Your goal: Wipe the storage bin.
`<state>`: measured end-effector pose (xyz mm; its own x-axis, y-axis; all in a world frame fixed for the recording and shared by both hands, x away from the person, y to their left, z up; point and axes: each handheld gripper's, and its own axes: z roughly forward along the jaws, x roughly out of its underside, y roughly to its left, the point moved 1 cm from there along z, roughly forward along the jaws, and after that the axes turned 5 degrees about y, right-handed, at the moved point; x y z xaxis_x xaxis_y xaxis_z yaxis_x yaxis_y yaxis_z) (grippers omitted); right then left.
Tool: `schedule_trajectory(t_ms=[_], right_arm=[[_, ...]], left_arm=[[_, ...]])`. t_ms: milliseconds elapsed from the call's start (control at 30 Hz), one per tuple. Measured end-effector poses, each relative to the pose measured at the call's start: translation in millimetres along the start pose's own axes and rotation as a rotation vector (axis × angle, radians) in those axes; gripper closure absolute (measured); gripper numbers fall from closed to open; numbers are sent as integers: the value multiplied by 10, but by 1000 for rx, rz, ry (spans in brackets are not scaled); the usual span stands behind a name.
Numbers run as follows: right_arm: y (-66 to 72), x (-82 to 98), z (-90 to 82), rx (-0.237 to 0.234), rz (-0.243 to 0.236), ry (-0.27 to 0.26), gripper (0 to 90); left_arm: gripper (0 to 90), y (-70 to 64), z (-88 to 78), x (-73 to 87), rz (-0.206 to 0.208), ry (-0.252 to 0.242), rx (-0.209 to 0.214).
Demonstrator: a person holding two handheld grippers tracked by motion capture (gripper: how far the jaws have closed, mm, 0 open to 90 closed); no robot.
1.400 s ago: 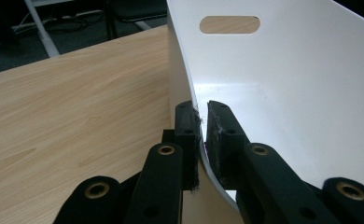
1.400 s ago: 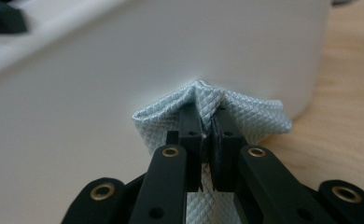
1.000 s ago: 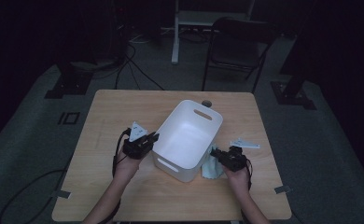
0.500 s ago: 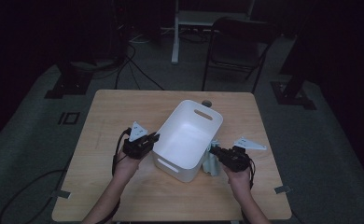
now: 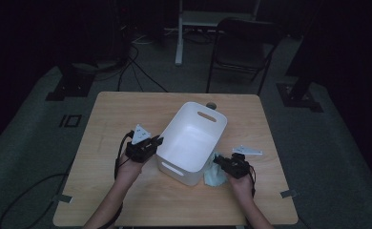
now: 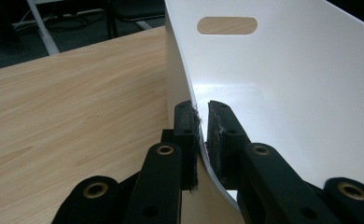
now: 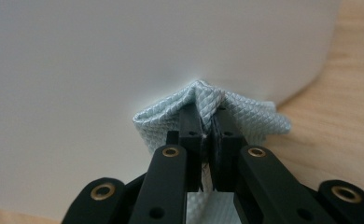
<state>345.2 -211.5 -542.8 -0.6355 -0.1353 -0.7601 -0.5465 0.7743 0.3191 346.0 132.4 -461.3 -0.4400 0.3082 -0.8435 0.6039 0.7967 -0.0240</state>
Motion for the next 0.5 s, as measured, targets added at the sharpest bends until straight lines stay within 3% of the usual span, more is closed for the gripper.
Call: schedule_trajectory(t_ms=[133,267,333,433,467,500], right_arm=[[-45,51,86,16,8,41,850],[-23,24,61,17,13,48,850],[15,-12,-8,-6,18,28,850],[186,-101,-233,-63,-25,-43,849],[186,-101,-233,-63,-25,-43,849],[296,-143,-356,-91,-48,-82,849]], left_arm=[[823,-6,0,2,-5,-3,-9],[825,-17,4,2,-20,-3,-25],[825,-21,5,-1,-32,0,-30],[828,-34,6,-5,-37,4,-46],[828,-36,8,-5,-41,4,-47],[829,-36,9,-4,-43,3,-47]])
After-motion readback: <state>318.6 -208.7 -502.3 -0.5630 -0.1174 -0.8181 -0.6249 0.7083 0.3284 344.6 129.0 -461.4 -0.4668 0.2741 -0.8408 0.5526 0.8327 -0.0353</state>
